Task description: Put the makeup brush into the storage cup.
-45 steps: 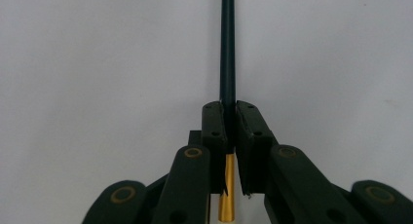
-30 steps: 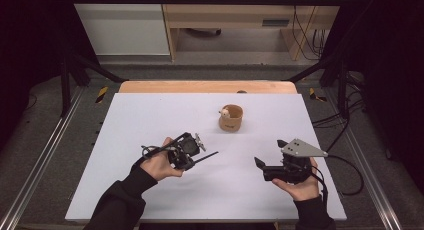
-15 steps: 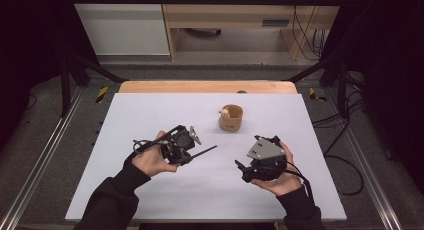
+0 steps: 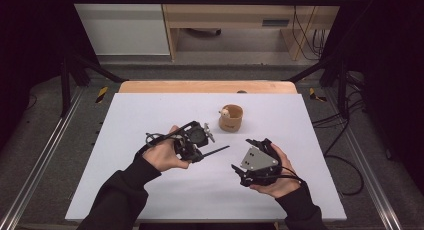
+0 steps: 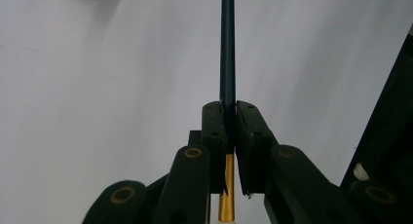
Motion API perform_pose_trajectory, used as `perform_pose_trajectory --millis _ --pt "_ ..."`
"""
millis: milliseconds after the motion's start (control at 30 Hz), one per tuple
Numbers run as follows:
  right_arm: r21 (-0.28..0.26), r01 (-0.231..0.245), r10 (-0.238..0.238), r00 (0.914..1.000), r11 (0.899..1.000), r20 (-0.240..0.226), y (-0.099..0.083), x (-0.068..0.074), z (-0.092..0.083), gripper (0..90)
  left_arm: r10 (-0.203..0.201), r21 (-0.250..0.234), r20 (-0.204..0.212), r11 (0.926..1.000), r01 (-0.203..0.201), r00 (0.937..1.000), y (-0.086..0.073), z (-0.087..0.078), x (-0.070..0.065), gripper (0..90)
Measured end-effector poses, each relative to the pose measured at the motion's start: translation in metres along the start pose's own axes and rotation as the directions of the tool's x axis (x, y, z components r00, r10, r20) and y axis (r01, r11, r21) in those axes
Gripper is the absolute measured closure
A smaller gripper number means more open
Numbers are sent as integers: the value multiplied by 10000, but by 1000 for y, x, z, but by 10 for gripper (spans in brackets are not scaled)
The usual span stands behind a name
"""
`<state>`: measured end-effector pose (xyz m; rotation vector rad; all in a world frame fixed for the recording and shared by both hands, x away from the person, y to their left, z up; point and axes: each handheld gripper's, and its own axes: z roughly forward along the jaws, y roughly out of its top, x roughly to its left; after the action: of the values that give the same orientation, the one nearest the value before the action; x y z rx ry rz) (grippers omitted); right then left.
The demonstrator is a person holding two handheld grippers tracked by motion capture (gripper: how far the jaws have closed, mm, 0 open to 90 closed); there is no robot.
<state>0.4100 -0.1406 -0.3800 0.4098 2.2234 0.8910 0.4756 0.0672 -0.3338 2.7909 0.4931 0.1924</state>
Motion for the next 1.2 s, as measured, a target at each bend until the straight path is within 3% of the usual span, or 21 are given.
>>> perform_pose_trajectory --millis 100,300,633,900,967,1033,1067,1100,1200 --pt "-10 537 -537 9985 9986 -130 0 6 1 249 275 186 -14 9995 -274 9996 11 1 -2 823" --pt "179 1759 -1757 9843 9842 -146 -1 15 5 336 477 548 21 9974 -477 9989 27 4 -6 823" --pt "-26 2332 -2332 9724 9724 -94 -1 18 7 407 772 728 108 9943 -778 9970 39 2 -14 823" --pt "-78 2934 -2934 9560 9559 9 4 20 7 468 777 714 128 9944 -785 9969 43 -3 -15 823" --pt "-68 2939 -2939 9558 9558 11 5 21 9 481 776 691 144 9945 -784 9969 43 -3 -16 823" --pt "37 3250 -3250 9457 9457 -18 7 21 9 496 795 718 161 9942 -805 9967 44 -3 -17 823" --pt "-26 3138 -3138 9495 9495 50 7 22 10 503 814 758 181 9937 -826 9965 44 -3 -17 823" --pt "-15 3451 -3451 9385 9386 36 8 21 11 510 830 779 185 9934 -842 9964 44 -2 -17 823" --pt "-43 3399 -3399 9404 9404 17 8 22 12 543 824 775 203 9935 -838 9964 44 -1 -18 823"
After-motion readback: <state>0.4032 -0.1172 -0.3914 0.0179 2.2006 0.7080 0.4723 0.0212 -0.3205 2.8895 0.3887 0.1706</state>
